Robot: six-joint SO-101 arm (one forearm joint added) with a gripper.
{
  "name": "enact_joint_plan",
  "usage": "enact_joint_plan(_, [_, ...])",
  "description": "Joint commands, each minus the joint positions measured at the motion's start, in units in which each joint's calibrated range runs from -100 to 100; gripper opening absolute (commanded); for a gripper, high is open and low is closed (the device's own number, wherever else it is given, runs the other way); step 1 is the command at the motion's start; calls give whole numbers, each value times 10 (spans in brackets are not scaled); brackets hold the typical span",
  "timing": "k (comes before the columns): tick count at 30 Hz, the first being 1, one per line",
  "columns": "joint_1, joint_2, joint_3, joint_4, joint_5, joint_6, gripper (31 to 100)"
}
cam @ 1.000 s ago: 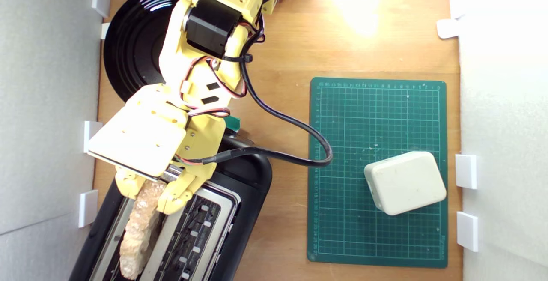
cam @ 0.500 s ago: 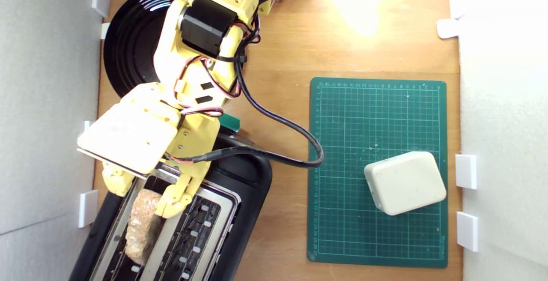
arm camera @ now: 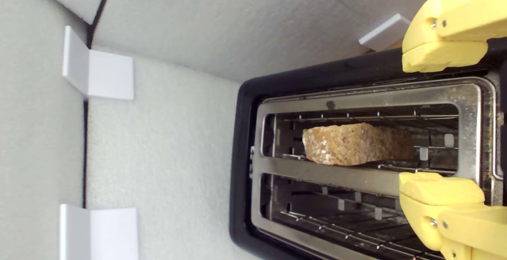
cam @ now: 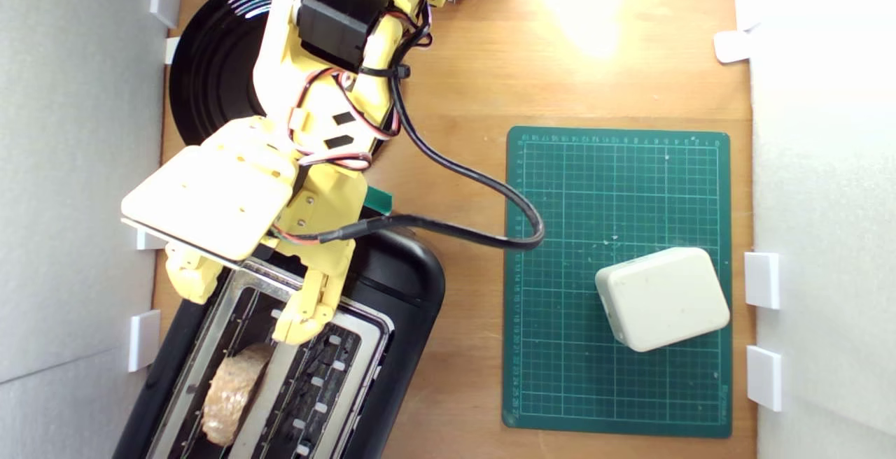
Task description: Pick bread and place in toaster
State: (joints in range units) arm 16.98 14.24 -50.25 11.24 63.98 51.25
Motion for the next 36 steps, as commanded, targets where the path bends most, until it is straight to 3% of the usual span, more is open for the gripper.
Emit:
enact_joint_plan(1, [-6,-60,-8,-6,-6,2,914])
enact_joint_plan(6, [-17,-84,-6,-7,-6,-1,913])
enact_joint_plan(10, [-17,-134,-3,-42,-6,-19,913])
enact_joint_plan(16, [-67,-180,5,-63,-6,-91,913])
enact_joint_plan(21, [-124,-207,12,-56,-6,-172,912])
enact_joint_plan(22, [-144,-216,14,-56,-6,-211,912])
enact_joint_plan(30, [-184,-240,15,-55,-4,-390,912])
enact_joint_plan(33, [-213,-241,26,-30,-4,-434,912])
enact_joint_plan(34, [-248,-241,42,7,-2,-443,912])
enact_joint_plan(36, [-283,-253,74,38,-2,-444,912])
